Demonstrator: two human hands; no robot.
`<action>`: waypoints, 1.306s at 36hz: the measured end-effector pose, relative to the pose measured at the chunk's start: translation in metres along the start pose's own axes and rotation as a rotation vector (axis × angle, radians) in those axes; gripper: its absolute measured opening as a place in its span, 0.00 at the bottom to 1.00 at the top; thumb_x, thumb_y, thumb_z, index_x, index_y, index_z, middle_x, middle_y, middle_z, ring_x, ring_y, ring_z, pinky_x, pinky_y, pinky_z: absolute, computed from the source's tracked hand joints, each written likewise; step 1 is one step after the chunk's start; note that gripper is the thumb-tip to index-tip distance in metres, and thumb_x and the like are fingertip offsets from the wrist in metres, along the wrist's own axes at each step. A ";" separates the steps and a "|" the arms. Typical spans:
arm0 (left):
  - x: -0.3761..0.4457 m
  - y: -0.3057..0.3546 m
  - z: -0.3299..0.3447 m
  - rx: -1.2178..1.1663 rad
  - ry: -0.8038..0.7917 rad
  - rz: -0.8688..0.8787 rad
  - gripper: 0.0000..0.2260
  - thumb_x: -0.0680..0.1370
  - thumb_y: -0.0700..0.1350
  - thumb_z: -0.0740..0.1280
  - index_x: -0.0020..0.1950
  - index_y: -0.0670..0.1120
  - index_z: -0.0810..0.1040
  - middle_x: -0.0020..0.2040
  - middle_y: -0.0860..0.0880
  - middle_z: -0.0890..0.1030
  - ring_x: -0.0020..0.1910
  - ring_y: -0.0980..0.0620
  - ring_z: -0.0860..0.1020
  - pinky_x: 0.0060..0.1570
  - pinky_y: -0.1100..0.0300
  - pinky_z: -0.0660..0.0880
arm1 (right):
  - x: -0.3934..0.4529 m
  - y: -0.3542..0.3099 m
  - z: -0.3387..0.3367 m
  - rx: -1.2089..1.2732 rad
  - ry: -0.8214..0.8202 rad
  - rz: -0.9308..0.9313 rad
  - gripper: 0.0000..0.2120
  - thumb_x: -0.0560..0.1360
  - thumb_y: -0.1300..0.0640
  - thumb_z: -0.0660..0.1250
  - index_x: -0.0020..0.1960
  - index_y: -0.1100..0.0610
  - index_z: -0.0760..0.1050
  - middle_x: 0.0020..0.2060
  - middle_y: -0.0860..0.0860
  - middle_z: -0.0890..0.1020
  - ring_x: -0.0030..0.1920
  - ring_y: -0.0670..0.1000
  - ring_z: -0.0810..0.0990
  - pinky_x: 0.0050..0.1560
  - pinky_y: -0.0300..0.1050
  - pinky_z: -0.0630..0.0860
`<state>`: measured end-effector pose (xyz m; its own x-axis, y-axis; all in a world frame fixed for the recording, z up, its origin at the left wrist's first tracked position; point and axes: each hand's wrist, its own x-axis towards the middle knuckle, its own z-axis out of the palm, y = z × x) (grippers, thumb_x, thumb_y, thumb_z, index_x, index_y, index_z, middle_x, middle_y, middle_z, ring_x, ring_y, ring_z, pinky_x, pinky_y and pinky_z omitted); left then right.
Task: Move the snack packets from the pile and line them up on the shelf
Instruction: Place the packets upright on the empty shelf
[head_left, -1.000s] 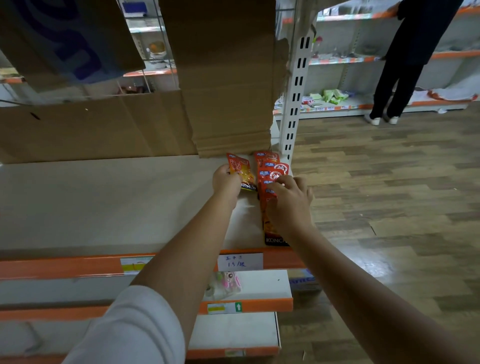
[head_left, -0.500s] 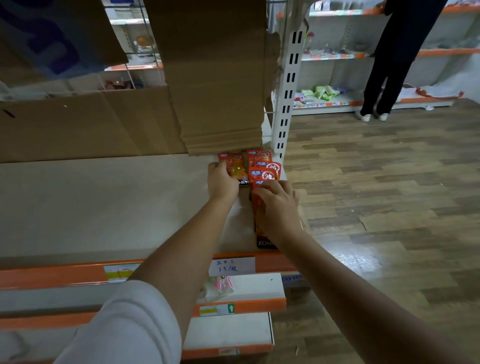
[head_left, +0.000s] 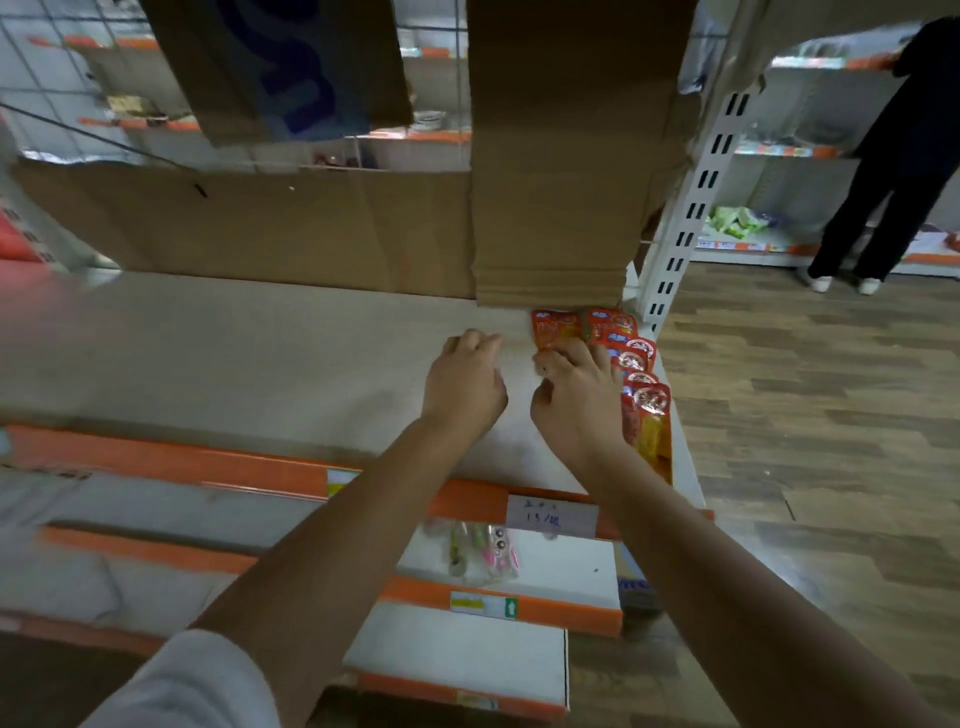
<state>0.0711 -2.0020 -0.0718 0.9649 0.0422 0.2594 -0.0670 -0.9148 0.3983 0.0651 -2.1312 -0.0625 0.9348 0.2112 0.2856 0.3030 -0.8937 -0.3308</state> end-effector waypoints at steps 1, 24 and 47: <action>-0.004 -0.007 -0.008 0.024 -0.002 0.003 0.20 0.78 0.39 0.58 0.71 0.43 0.66 0.68 0.45 0.68 0.65 0.46 0.65 0.60 0.55 0.67 | 0.001 -0.008 0.003 0.011 -0.001 -0.007 0.19 0.73 0.62 0.61 0.63 0.56 0.75 0.63 0.53 0.72 0.65 0.57 0.65 0.62 0.52 0.61; -0.112 -0.298 -0.200 0.286 0.071 -0.085 0.23 0.79 0.44 0.58 0.74 0.46 0.60 0.67 0.46 0.70 0.65 0.46 0.68 0.60 0.54 0.67 | -0.008 -0.349 0.110 -0.081 -0.101 -0.187 0.23 0.77 0.59 0.57 0.71 0.54 0.63 0.64 0.53 0.73 0.64 0.56 0.67 0.59 0.50 0.64; -0.143 -0.569 -0.327 0.222 0.203 -0.246 0.22 0.79 0.42 0.60 0.73 0.44 0.64 0.65 0.43 0.72 0.62 0.43 0.70 0.60 0.50 0.70 | 0.042 -0.634 0.233 0.083 -0.078 -0.376 0.19 0.77 0.59 0.59 0.68 0.54 0.68 0.62 0.52 0.76 0.61 0.54 0.70 0.59 0.48 0.66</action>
<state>-0.1116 -1.3555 -0.0476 0.8738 0.3291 0.3579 0.2379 -0.9314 0.2756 -0.0451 -1.4635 -0.0500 0.7661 0.5497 0.3329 0.6378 -0.7139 -0.2890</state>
